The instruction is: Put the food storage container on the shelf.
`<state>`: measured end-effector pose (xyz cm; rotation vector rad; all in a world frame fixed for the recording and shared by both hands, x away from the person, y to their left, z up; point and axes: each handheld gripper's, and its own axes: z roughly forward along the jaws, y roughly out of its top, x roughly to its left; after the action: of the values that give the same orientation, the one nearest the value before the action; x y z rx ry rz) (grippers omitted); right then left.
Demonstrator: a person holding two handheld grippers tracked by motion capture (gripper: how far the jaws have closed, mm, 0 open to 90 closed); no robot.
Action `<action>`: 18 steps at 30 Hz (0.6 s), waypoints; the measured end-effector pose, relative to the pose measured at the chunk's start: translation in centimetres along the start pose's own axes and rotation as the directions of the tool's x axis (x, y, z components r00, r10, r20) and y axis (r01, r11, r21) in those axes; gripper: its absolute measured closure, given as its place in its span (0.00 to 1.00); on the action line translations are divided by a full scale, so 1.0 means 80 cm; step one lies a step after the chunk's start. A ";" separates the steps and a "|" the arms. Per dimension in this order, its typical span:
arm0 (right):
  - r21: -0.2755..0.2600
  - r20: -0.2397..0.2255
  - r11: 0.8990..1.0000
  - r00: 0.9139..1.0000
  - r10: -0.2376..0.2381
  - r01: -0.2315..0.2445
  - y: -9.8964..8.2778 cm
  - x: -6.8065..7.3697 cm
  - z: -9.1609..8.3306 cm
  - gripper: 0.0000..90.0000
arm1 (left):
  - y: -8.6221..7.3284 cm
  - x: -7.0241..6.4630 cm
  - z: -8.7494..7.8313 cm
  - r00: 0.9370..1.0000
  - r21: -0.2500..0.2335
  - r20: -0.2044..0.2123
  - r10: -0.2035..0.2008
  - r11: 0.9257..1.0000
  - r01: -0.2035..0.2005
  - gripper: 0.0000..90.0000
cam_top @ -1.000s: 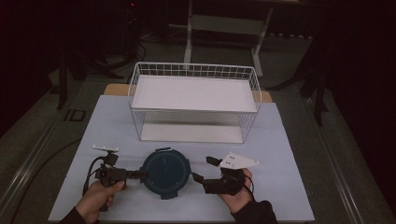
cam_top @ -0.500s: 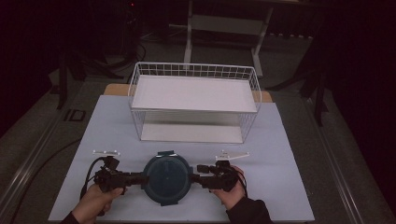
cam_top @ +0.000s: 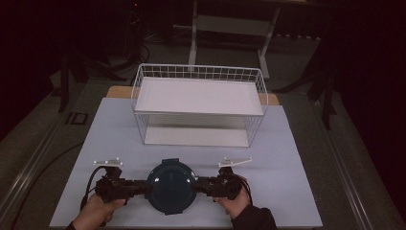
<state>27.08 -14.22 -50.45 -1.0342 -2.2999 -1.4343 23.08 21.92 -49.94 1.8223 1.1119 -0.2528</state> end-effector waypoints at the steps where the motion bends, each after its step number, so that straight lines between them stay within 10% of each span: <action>1: -0.003 0.002 1.000 1.000 -0.003 0.003 -0.001 0.001 0.000 0.60 | -0.002 -0.001 0.000 1.000 -0.005 -0.002 0.001 1.000 -0.001 0.63; 18: -0.017 0.011 0.998 0.998 0.062 -0.061 -0.002 0.002 -0.004 0.62 | 0.002 -0.013 0.003 0.999 -0.046 -0.049 -0.002 0.999 -0.001 0.63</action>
<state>26.82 -14.48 -50.36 -1.1113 -2.2475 -1.4301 22.68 21.09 -49.38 1.7961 1.1430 -0.1827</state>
